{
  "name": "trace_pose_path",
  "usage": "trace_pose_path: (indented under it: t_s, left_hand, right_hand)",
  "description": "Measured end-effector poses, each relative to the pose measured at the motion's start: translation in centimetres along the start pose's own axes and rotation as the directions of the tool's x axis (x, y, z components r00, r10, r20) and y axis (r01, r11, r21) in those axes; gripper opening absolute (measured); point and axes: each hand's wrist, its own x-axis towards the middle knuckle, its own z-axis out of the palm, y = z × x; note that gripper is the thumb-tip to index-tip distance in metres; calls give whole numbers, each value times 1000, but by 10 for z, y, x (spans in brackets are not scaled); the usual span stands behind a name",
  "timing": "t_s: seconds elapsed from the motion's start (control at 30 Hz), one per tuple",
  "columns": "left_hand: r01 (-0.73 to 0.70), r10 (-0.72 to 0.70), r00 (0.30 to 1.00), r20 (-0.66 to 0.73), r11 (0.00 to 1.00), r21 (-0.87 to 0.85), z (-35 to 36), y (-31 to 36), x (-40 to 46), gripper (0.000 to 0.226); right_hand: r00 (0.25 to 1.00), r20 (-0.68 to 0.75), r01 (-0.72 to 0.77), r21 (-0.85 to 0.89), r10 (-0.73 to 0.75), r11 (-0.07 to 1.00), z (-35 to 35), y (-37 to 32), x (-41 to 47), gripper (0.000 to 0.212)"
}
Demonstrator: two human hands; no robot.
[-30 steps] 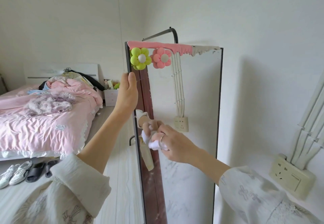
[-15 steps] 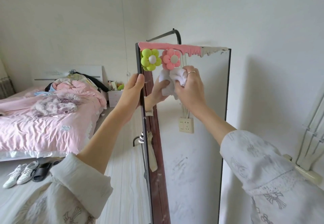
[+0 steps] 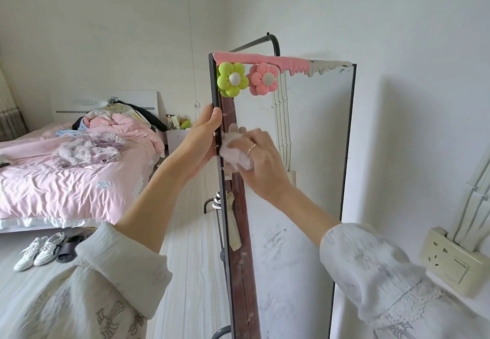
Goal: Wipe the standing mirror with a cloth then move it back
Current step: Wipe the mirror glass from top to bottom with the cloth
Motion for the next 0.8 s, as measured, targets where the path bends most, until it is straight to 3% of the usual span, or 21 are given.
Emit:
trace_pose_path:
  t_s: [0.07, 0.13, 0.2, 0.27, 0.33, 0.4, 0.47, 0.53, 0.67, 0.8]
  left_hand:
    - [0, -1, 1000, 2, 998, 56, -1, -5, -1, 24]
    - [-1, 2, 1000, -4, 996, 93, -2, -8, -4, 25]
    - [2, 1, 1000, -22, 991, 134, -2, -13, -5, 28]
    - [-10, 22, 998, -62, 983, 185, -1, -19, -6, 27]
    - [-64, 112, 982, -149, 954, 295, 6, -24, -9, 28]
    - [-87, 188, 954, -232, 918, 387, 14, -30, -10, 32]
    - [-106, 242, 927, -287, 903, 417, 18, -34, -9, 32]
    - [-110, 267, 911, -315, 892, 438, 19, -35, -9, 32]
    - [-122, 293, 902, -318, 877, 464, 19, -34, -10, 32]
    - [-104, 295, 896, -332, 866, 489, 19, -35, -10, 33]
  right_hand:
    - [997, 77, 26, 37, -29, 999, 7, 1, -31, 17]
    - [966, 258, 7, 56, -22, 998, 10, 4, -63, 15]
    - [865, 501, -42, 32, 20, 999, 6, 7, -84, 13]
    - [815, 579, -94, 68, 37, 993, -3, 10, -87, 13]
    - [880, 472, -147, 148, 61, 978, -17, 9, -72, 13]
    - [942, 284, -223, 130, 179, 966, -27, 17, -48, 22]
    - [967, 86, -243, 19, 241, 970, -35, 32, -21, 32]
    - [977, -25, -215, -112, 213, 970, -40, 47, 4, 35]
    - [966, -37, -260, -98, 258, 961, -31, 58, 16, 36]
    - [981, 141, -129, -38, 133, 991, -6, 40, -48, 23]
